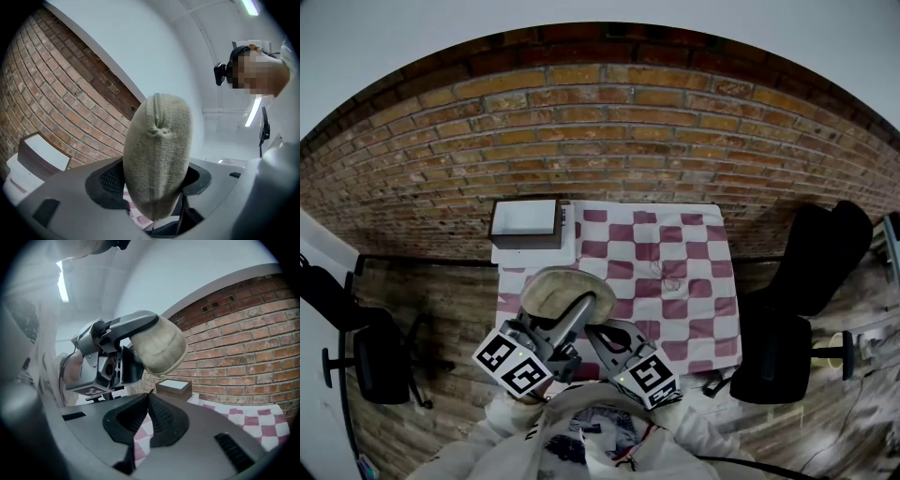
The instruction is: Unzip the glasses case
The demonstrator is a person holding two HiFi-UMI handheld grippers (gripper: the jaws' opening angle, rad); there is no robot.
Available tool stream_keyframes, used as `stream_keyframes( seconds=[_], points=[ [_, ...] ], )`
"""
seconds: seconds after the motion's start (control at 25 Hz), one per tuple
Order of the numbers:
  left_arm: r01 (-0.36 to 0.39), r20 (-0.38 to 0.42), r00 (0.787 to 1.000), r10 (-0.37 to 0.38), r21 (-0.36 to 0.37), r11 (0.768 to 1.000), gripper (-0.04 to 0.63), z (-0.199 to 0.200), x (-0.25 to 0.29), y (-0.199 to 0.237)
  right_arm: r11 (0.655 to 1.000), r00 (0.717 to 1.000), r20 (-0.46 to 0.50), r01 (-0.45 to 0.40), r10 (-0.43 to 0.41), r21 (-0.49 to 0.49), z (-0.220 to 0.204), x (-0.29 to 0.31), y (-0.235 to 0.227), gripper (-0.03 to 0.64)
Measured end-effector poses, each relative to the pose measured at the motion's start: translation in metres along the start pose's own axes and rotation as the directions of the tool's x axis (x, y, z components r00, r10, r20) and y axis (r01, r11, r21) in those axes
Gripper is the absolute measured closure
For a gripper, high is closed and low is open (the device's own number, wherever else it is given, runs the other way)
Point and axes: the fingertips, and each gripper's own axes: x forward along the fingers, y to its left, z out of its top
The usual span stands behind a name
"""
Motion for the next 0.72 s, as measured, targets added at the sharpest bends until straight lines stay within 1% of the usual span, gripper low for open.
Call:
stream_keyframes(
  seconds=[0.48,0.72],
  points=[
    [0.002,0.064,0.998,-0.002,-0.008,1.000,0.307,0.006,-0.004,0.002,0.994,0.995,-0.034,-0.095,0.093,-0.048,-0.001,0.008,0.028,0.600],
    [0.004,0.065,0.998,-0.003,-0.014,1.000,0.307,0.003,-0.004,0.001,0.987,0.989,-0.051,-0.142,0.139,-0.071,-0.004,0.009,0.042,0.600]
  ],
)
